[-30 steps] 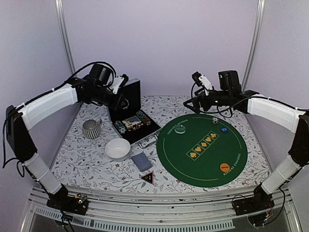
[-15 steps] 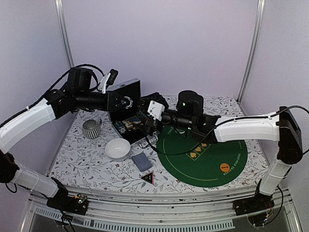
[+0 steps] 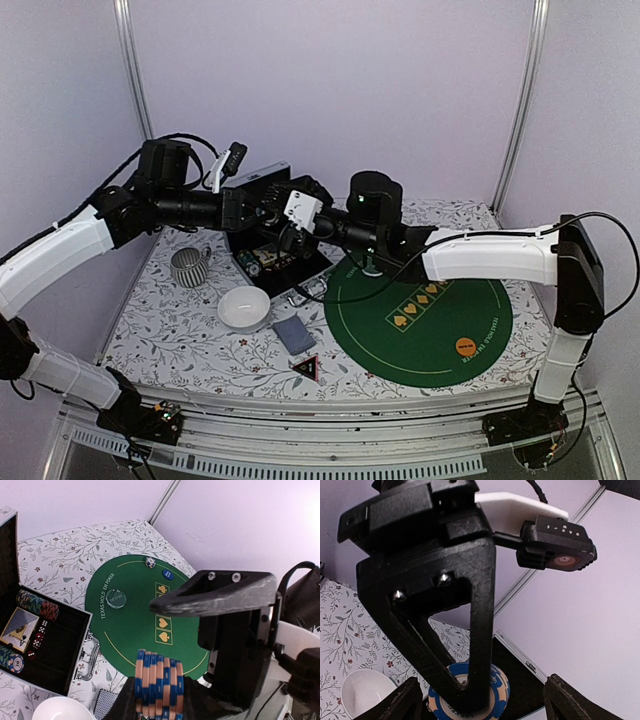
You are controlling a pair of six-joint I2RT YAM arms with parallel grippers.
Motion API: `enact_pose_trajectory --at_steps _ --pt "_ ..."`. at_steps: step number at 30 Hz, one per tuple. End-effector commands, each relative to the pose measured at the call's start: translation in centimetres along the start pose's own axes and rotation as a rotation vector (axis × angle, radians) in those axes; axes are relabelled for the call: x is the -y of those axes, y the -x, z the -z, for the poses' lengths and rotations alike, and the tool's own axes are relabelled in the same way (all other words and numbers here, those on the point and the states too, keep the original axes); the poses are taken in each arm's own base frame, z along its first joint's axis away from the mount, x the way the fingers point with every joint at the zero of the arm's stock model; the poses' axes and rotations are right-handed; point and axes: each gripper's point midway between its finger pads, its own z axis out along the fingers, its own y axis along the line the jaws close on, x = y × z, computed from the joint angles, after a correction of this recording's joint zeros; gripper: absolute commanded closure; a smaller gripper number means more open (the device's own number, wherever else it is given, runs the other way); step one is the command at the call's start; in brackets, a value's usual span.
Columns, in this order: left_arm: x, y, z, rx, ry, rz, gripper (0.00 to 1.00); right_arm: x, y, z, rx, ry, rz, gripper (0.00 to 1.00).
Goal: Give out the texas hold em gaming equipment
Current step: Pass from the left arm to the right
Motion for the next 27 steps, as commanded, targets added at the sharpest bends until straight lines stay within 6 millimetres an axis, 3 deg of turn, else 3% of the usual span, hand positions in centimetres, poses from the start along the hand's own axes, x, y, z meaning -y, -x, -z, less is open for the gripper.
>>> enact_pose_trajectory --at_steps 1,3,8,18,27 --pt "1.5 0.7 0.1 0.029 -0.053 -0.030 1.00 -0.7 -1.9 -1.0 -0.067 0.018 0.024 0.14" --pt "1.6 0.6 0.0 0.025 -0.057 -0.032 1.00 -0.6 -2.1 -1.3 -0.083 0.017 0.038 0.15" --pt "0.8 0.4 -0.2 0.015 -0.016 -0.044 1.00 0.0 -1.8 -1.5 -0.098 0.015 0.040 0.28" --pt "0.6 0.4 -0.8 0.005 -0.018 -0.051 1.00 0.1 -1.4 -1.7 -0.090 0.021 0.050 0.38" --pt "0.3 0.0 -1.2 -0.011 -0.011 -0.054 1.00 -0.2 -1.4 -1.8 -0.087 0.038 0.057 0.57"
